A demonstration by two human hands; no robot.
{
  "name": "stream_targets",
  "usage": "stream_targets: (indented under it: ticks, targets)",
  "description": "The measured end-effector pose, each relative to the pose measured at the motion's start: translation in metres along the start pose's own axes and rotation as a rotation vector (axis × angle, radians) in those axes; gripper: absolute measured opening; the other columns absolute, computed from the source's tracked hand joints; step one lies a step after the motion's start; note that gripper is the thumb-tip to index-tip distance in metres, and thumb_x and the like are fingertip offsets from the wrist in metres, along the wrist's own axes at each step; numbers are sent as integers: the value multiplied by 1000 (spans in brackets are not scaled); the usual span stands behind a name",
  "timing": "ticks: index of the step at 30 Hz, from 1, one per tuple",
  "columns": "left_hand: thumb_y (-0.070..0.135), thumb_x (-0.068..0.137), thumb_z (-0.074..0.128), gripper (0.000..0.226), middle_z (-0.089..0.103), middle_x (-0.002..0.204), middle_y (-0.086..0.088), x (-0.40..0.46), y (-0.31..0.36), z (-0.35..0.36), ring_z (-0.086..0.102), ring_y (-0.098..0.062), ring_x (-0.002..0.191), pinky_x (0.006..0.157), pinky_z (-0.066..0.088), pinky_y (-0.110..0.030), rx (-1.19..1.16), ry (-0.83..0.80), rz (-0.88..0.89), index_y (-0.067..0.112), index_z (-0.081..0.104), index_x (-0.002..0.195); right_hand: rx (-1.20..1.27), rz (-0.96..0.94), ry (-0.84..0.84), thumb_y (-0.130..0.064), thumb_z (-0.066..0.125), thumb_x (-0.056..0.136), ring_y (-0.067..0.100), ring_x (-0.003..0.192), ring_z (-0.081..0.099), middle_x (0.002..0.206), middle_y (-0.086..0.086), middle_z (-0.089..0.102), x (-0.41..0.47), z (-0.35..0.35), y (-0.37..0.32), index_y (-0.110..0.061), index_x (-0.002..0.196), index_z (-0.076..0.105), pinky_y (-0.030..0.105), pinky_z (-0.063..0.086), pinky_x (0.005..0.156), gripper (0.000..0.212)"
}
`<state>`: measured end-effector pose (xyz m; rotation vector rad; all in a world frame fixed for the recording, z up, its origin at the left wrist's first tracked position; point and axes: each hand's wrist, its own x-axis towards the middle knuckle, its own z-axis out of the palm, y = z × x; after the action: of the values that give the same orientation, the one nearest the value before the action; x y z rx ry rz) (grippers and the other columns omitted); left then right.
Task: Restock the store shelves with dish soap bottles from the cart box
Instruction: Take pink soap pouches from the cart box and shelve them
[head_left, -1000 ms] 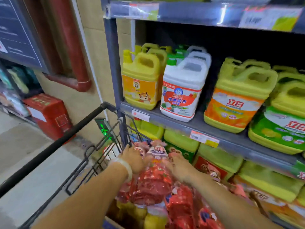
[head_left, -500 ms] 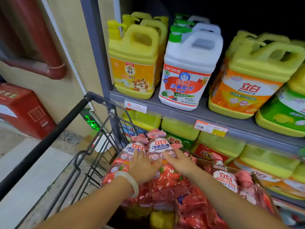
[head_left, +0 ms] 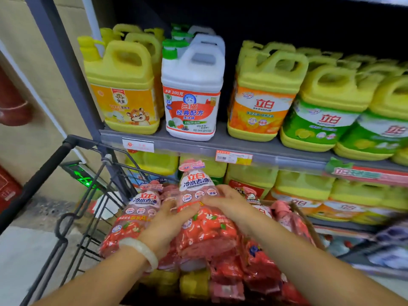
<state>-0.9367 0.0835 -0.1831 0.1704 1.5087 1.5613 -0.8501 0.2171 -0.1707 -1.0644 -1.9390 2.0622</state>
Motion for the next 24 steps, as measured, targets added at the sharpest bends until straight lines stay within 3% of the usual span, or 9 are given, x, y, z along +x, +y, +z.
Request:
stream_targets:
  ticks: [3,5,9,11,13,16,18,21,24]
  targets:
    - [8,80,69,22,74,83,-17,-23,-5,27,73,-27,67,55,59,-33,-25,-98,-48,3,64,100,-3,-2,28,-10,76,74,23,93,67,108,8,67,-28,-19,3,-12,117,51,31,55,81,49]
    - [8,77,69,31,73,90,-21,-38,-9,48,73,-29,69,57,59,-35,-30,-151,-72,0,63,107,27,-9,47,-6,76,73,25,94,66,112,11,66,-50,-38,5,-11,119,49,36,54,85,53]
    - [7,64,71,49,73,95,-19,-69,-15,104,73,-28,73,59,59,-35,-22,-278,-8,6,62,112,170,-76,77,6,68,77,23,86,64,120,13,61,-108,-85,3,-9,127,43,30,55,70,59]
    - [3,65,69,46,74,93,-16,-87,-20,139,72,-26,71,59,59,-35,-25,-350,45,8,62,110,245,-127,103,8,65,79,19,83,64,124,11,59,-143,-114,5,-11,130,38,28,55,65,61]
    - [1,65,69,45,75,88,-12,-108,-25,177,72,-23,68,60,60,-35,-7,-400,82,10,61,109,261,-177,151,8,65,79,18,83,64,123,7,58,-180,-147,11,-14,132,36,30,56,67,64]
    - [5,58,72,63,72,102,-15,-138,-39,239,72,-25,77,69,60,-40,44,-491,91,9,55,119,277,-238,240,6,67,79,17,86,65,127,5,57,-239,-199,23,-14,134,34,30,57,65,67]
    - [6,57,73,70,70,107,-17,-160,-51,283,72,-25,77,66,60,-40,60,-555,93,8,52,123,250,-281,320,4,67,79,19,93,64,127,4,57,-283,-235,30,-13,134,34,32,56,71,67]
    - [3,61,69,59,74,97,-12,-195,-72,354,72,-22,70,58,59,-36,90,-706,124,12,56,118,207,-345,420,5,64,81,16,96,61,114,-2,58,-352,-288,40,-15,131,34,29,55,74,62]
    - [-8,75,61,39,75,81,-4,-227,-88,421,72,-18,63,49,55,-28,72,-842,137,15,58,107,211,-382,491,8,61,83,11,86,61,114,-3,58,-416,-338,49,-14,133,33,20,52,53,62]
